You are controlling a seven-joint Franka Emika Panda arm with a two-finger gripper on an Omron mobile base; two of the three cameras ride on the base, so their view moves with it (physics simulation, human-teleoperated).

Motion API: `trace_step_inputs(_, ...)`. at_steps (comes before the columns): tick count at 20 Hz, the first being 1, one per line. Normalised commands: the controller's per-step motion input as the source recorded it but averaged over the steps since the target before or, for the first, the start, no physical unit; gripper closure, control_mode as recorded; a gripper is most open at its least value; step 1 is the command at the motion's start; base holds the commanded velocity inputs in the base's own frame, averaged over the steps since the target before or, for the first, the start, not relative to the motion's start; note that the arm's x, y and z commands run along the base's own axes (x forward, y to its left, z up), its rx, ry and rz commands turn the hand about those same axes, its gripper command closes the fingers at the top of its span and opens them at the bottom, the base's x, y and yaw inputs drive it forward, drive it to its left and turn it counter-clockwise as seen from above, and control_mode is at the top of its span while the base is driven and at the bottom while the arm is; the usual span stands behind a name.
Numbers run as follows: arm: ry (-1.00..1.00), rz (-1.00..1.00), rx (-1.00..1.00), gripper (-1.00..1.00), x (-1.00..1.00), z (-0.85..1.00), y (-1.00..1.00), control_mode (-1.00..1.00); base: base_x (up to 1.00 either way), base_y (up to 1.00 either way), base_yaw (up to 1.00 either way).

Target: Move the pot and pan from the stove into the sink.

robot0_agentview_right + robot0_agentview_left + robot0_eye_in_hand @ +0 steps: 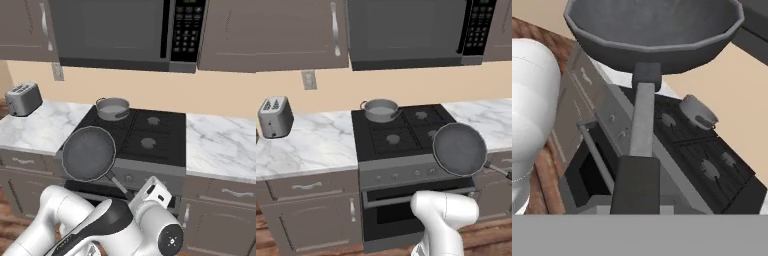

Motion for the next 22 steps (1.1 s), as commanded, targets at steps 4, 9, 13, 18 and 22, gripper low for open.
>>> trace_step_inputs(4,0.00,0.00,0.00,1.00,0.00,0.00,0.00,1.00,-0.05,0.00,-0.01)
trace_step_inputs(9,0.00,0.00,0.00,1.00,0.00,0.00,0.00,1.00,0.02,-0.12,-0.43)
trace_step_inputs(13,0.00,0.00,0.00,1.00,0.00,0.00,0.00,1.00,0.01,-0.09,-0.50)
trace_step_inputs(18,0.00,0.00,0.00,1.00,0.00,0.00,0.00,1.00,0.00,-0.08,-0.50)
trace_step_inputs(22,0.00,0.00,0.00,1.00,0.00,0.00,0.00,1.00,0.00,-0.09,-0.50)
